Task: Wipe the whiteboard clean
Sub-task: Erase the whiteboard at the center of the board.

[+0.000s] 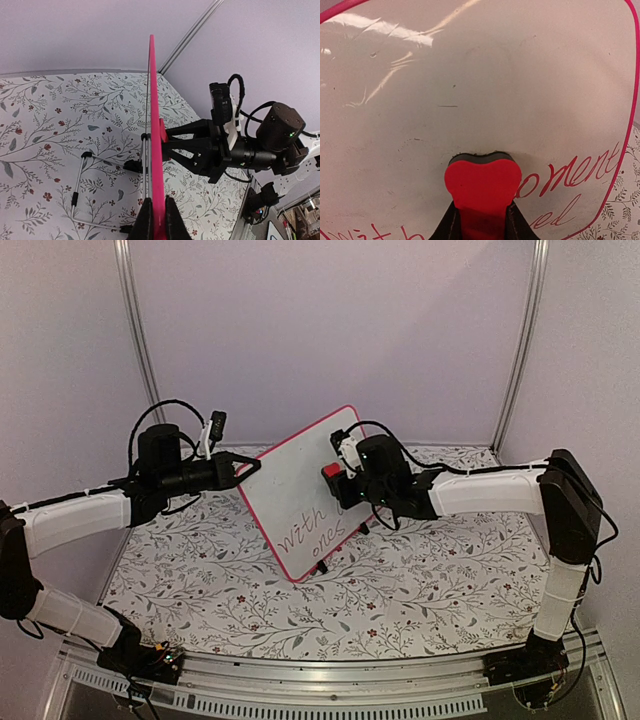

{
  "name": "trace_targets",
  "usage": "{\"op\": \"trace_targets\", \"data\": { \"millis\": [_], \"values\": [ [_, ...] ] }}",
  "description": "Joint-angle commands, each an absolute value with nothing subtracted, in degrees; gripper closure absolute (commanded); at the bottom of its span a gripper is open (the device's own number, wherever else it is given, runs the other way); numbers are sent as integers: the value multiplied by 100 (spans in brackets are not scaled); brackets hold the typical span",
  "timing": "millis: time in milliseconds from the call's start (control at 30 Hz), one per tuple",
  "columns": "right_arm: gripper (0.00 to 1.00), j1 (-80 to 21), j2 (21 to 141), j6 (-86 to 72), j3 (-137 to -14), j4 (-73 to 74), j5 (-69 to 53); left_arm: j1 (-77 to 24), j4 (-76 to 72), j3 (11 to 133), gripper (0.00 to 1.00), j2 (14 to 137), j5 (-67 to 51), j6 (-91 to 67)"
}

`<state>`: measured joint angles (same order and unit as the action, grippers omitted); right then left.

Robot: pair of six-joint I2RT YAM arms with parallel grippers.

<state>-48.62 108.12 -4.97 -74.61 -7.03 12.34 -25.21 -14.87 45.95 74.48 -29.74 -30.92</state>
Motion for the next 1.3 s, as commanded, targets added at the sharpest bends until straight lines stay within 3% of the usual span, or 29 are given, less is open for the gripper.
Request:
{"op": "trace_targets", "data": {
  "millis": [0,833,1267],
  "values": [
    [77,-4783,10963,-590,-7151,-848,1101,-2656,-1680,4582,100,7216,-3688,-3176],
    [77,-4812,10752,-830,-6226,-1054,952,-2657,-1700,4571,100,7269,-3696,-3190],
    [77,-4878,10726,-529,-6791,-1040,812,-2659,-1705,4581,100,7295,-3692,-3189]
  ]
}}
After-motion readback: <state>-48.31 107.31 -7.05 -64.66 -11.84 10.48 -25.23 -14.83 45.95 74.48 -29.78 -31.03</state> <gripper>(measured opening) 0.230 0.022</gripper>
